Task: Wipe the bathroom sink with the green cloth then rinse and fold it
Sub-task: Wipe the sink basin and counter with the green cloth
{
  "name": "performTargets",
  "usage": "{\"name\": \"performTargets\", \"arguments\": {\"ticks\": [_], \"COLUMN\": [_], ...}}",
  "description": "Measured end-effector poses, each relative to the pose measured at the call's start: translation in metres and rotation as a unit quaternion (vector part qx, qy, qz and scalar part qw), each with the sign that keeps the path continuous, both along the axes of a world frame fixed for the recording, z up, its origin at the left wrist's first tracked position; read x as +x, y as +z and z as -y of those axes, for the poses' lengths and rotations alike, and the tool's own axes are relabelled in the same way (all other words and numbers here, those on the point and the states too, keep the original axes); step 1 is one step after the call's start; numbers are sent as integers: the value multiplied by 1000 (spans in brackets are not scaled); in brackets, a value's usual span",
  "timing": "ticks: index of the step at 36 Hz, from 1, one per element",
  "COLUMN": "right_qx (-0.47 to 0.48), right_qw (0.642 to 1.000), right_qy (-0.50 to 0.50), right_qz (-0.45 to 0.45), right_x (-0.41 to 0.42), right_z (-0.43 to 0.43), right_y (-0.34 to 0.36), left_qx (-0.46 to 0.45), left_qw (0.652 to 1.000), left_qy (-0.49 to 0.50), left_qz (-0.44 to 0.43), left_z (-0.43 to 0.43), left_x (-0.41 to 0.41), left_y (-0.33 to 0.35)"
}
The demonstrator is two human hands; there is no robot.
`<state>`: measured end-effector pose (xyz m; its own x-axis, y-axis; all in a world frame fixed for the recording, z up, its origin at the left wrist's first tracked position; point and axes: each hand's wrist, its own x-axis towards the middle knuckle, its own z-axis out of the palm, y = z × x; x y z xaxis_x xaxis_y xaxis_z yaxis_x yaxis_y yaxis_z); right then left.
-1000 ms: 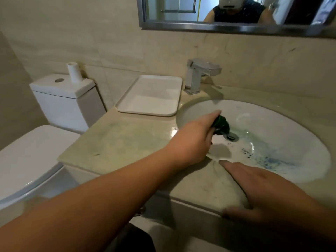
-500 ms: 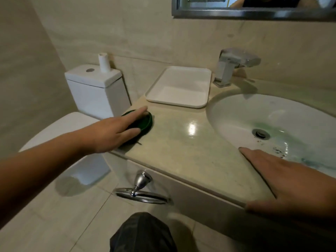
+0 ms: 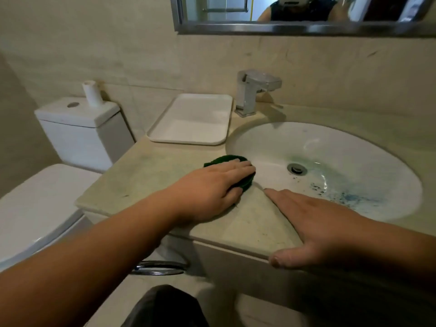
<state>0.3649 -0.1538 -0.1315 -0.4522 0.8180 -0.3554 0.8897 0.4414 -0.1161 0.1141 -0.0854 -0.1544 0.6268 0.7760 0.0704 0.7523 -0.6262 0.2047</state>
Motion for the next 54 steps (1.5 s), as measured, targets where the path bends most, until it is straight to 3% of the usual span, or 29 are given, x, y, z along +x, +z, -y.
{"name": "performTargets", "arguments": {"ticks": [4, 11, 15, 19, 24, 27, 32, 37, 39, 48, 54], "right_qx": [16, 34, 47, 56, 61, 55, 48, 42, 42, 41, 57], "right_qw": [1000, 999, 999, 998, 998, 998, 999, 999, 999, 999, 998], "right_qy": [7, 17, 19, 15, 7, 6, 8, 17, 17, 15, 11], "right_qz": [-5, -7, -11, -15, -17, -27, -20, -15, -13, -27, -26], "right_x": [7, 2, 2, 4, 6, 9, 9, 5, 4, 6, 11], "right_z": [6, 11, 11, 11, 13, 13, 14, 14, 13, 10, 11], "right_y": [0, 4, 1, -2, -3, -2, 0, 2, 2, -2, -5], "left_qx": [-4, -17, -22, -6, -29, 23, 26, -4, -18, -25, -37], "left_qw": [998, 966, 959, 970, 994, 991, 954, 913, 918, 968, 990], "left_qy": [52, 257, 283, 244, 79, 52, 198, 406, 397, 249, 122], "left_qz": [31, 30, 10, 14, 68, 121, 223, 45, 8, 8, 66], "left_z": [8, 15, 7, -7, -1, 14, 23, 14, 10, -15, -9], "left_x": [-29, -160, -161, -102, 17, 33, -65, -155, -154, -55, 42], "left_y": [0, -5, -11, -6, 12, 33, 56, 22, 6, 6, 12]}}
